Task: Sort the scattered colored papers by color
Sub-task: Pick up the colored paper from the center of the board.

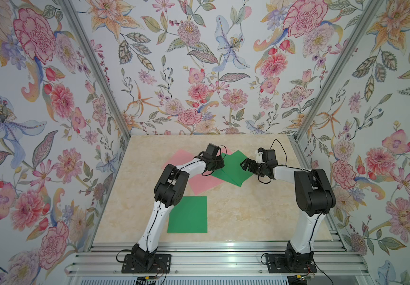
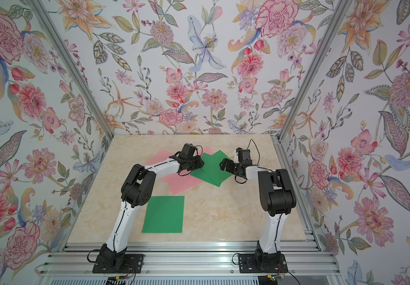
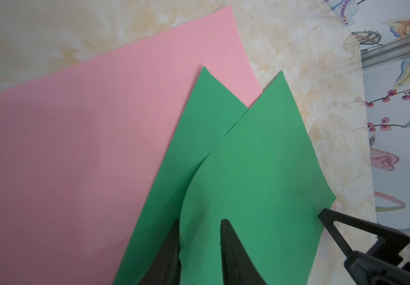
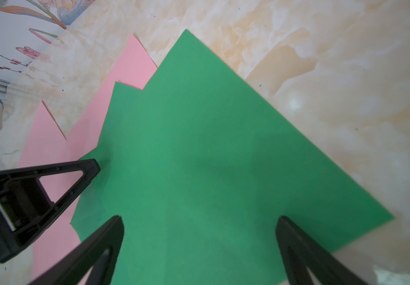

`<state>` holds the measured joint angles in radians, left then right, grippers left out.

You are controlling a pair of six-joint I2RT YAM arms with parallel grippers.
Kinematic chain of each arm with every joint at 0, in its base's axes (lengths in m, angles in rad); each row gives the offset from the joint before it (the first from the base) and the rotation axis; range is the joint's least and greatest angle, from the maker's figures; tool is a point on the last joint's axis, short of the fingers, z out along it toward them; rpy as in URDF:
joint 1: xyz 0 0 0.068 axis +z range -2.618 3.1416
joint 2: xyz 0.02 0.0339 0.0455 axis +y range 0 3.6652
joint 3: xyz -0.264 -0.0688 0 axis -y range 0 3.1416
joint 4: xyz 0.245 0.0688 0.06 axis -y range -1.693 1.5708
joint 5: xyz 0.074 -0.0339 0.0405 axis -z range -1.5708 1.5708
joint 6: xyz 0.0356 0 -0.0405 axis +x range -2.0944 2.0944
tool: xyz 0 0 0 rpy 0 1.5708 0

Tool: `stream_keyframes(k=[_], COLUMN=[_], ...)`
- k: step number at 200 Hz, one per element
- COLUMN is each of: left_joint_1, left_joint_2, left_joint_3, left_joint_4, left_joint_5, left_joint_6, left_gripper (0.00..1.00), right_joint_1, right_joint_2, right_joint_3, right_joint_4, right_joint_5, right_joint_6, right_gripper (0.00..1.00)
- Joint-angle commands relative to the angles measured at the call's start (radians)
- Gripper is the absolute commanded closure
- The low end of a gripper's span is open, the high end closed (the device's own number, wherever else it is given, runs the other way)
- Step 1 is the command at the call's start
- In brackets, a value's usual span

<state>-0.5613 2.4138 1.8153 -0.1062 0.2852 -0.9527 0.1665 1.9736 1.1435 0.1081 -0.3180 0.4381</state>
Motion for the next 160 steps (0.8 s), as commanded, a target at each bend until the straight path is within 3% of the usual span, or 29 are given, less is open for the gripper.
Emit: stream_keyframes(k=[1,98,122,160], left_joint_1=[-0.009,-0.015,-0.019,-0.022], left_joint_2=[0.002,-0.058,-0.054,-0.072], left_joint_3=[-0.034,-0.134,-0.184,-0.166], left_joint_4=[-0.03,0.022,0.134,0.135], left_joint_5=[0.031,-0.034,-0.033,-0.059], left_joint_6=[-0.041,-0.09,-0.153,-0.117], left_gripper=[0.71,0.78,0.86,0.98], right_joint_1=[-0.007,-0.006,-0.005,-0.004], right_joint_2=[0.024,0.034,0.032,0.0], right_joint_3=[-0.023,-0.018,-0.021,-0.046], right_joint_4=[0.007,0.01,0.01,0.043], right_joint_5=[-0.015,-0.018,-0.019,-0.027], right_joint_6=[0.015,0.023,0.022,0.016], right_gripper=[0.0,0.0,0.0,0.0])
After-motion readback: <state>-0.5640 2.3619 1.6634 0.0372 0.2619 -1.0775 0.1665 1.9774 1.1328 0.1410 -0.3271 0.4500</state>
